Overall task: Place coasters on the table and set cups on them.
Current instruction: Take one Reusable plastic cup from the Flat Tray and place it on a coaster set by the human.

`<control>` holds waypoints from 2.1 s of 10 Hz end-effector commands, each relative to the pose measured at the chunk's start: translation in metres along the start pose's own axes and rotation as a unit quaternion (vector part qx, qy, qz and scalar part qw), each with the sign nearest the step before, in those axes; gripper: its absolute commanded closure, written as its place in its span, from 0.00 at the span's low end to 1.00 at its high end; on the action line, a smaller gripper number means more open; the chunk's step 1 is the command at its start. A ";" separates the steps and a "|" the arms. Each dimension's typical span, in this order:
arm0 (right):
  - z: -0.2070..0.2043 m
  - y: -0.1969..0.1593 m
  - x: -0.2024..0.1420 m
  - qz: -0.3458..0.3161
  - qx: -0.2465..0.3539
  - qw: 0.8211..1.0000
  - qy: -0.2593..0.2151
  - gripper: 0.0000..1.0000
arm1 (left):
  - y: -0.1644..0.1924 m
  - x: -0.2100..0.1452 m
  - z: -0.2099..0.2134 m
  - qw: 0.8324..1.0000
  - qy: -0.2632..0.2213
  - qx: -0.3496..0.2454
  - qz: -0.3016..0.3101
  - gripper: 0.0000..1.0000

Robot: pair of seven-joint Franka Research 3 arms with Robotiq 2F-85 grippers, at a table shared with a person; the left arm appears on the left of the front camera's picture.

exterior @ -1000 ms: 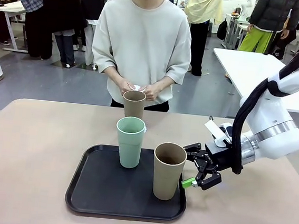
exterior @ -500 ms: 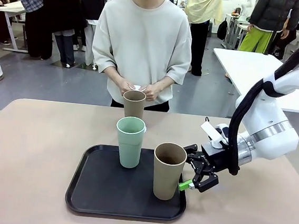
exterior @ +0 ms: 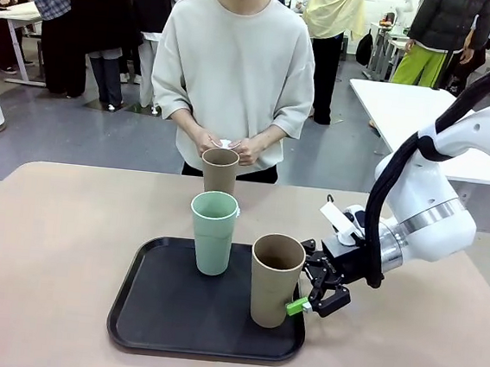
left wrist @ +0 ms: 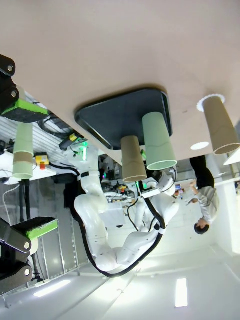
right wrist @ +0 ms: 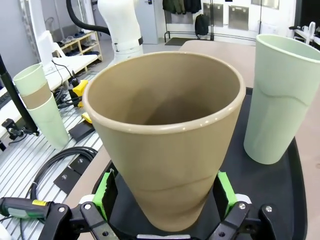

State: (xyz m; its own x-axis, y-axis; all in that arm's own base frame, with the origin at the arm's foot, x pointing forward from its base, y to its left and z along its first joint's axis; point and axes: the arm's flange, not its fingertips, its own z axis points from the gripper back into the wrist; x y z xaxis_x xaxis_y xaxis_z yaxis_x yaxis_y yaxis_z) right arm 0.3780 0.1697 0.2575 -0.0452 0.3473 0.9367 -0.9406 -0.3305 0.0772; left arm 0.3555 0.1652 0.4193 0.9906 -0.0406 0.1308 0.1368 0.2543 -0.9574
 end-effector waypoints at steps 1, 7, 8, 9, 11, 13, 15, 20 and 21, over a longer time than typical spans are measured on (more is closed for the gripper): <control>-0.013 -0.009 -0.001 0.005 -0.004 1.000 0.002 0.00 | -0.002 -0.002 0.002 1.000 -0.001 -0.004 -0.003 0.00; -0.024 -0.010 -0.002 0.041 0.024 0.999 0.009 1.00 | -0.002 -0.002 0.002 1.000 -0.001 -0.004 -0.003 0.00; -0.024 -0.010 -0.002 0.042 0.024 0.999 0.009 1.00 | -0.002 -0.002 0.002 1.000 -0.001 -0.004 -0.003 0.00; -0.022 -0.010 -0.002 0.044 0.025 0.999 0.011 1.00 | -0.002 -0.002 0.002 1.000 -0.001 -0.004 -0.003 0.00; -0.013 -0.008 0.003 0.019 -0.006 1.000 -0.002 0.78 | -0.002 -0.002 0.002 1.000 -0.001 -0.004 -0.003 0.00; 0.024 0.010 0.035 0.027 -0.056 0.998 -0.030 0.78 | -0.002 -0.002 0.002 1.000 -0.001 -0.004 -0.003 0.00; 0.075 0.037 0.074 0.015 -0.095 0.994 -0.055 0.78 | -0.002 -0.002 0.002 1.000 -0.001 -0.004 -0.003 0.00; 0.116 0.051 0.101 -0.012 -0.122 0.991 -0.053 0.78 | -0.002 -0.002 0.002 1.000 -0.001 -0.004 -0.003 0.00; 0.116 0.051 0.101 -0.012 -0.122 0.991 -0.053 0.78 | -0.002 -0.002 0.002 1.000 -0.001 -0.004 -0.003 0.00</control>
State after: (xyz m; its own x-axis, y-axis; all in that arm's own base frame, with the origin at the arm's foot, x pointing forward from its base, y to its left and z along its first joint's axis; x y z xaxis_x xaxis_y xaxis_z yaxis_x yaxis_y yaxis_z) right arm 0.3630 0.0808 0.4039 0.0382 0.2731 0.9612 -0.9953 -0.0755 0.0610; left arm 0.3556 0.1653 0.4192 0.9906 -0.0407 0.1303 0.1363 0.2544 -0.9574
